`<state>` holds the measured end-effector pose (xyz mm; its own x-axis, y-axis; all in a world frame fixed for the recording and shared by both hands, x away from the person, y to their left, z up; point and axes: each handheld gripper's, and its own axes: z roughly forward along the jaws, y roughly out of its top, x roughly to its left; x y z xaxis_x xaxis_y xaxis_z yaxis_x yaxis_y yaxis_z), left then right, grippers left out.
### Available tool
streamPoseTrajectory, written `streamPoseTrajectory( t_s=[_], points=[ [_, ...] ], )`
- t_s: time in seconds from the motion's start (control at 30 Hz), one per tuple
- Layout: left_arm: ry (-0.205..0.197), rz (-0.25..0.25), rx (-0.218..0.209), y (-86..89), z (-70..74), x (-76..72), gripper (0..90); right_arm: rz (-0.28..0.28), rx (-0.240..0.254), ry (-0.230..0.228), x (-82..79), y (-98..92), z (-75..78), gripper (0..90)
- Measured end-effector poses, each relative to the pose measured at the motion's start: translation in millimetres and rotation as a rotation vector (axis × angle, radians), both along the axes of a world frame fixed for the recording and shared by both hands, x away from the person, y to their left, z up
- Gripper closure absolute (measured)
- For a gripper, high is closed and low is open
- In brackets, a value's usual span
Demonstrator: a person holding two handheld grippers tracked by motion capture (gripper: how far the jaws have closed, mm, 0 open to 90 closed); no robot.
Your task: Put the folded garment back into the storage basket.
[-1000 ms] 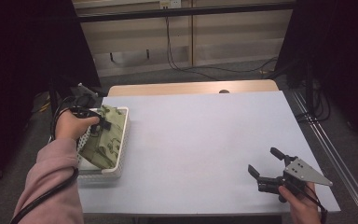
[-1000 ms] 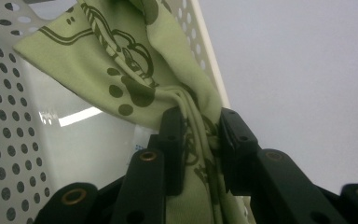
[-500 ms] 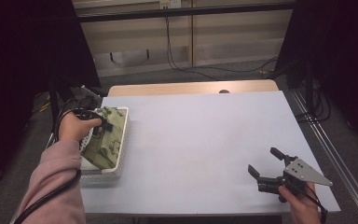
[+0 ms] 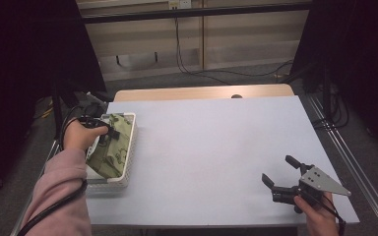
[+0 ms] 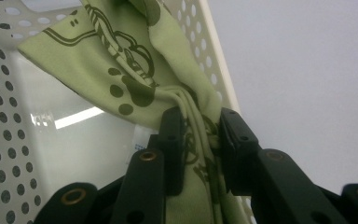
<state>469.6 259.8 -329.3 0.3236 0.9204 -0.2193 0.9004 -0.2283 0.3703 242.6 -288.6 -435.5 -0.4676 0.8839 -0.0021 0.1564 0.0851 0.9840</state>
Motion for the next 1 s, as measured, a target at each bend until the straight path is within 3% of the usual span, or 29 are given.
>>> streamPoseTrajectory(
  t_s=[0.43, 0.73, 0.77, 0.8, 0.93, 1.0],
  points=[
    [0.002, -0.016, 0.006, 4.4, -4.8, 0.3, 72.3, 0.000, 0.001, 0.001, 0.1, 0.1, -0.1, 1.8],
    [-0.011, 0.013, 0.003, 5.2, -13.7, -0.7, 71.5, -0.003, -0.002, 0.000, -0.2, -0.2, 0.1, 1.8],
    [0.011, -0.037, 0.011, 9.5, -12.4, 0.4, 71.5, -0.002, -0.002, 0.000, -0.1, -0.1, 0.1, 1.8],
    [0.004, 0.003, -0.019, 7.6, -13.4, -0.8, 71.5, -0.003, -0.003, 0.001, -0.2, -0.1, 0.1, 1.8],
    [0.007, 0.003, -0.012, 9.3, -13.6, -1.6, 71.2, 0.000, 0.001, 0.001, 0.1, -0.2, 0.0, 1.8],
    [-0.018, 0.011, -0.017, 10.3, -15.3, -1.9, 71.1, -0.003, -0.002, 0.002, 0.0, 0.0, 0.1, 1.8]
  ],
)
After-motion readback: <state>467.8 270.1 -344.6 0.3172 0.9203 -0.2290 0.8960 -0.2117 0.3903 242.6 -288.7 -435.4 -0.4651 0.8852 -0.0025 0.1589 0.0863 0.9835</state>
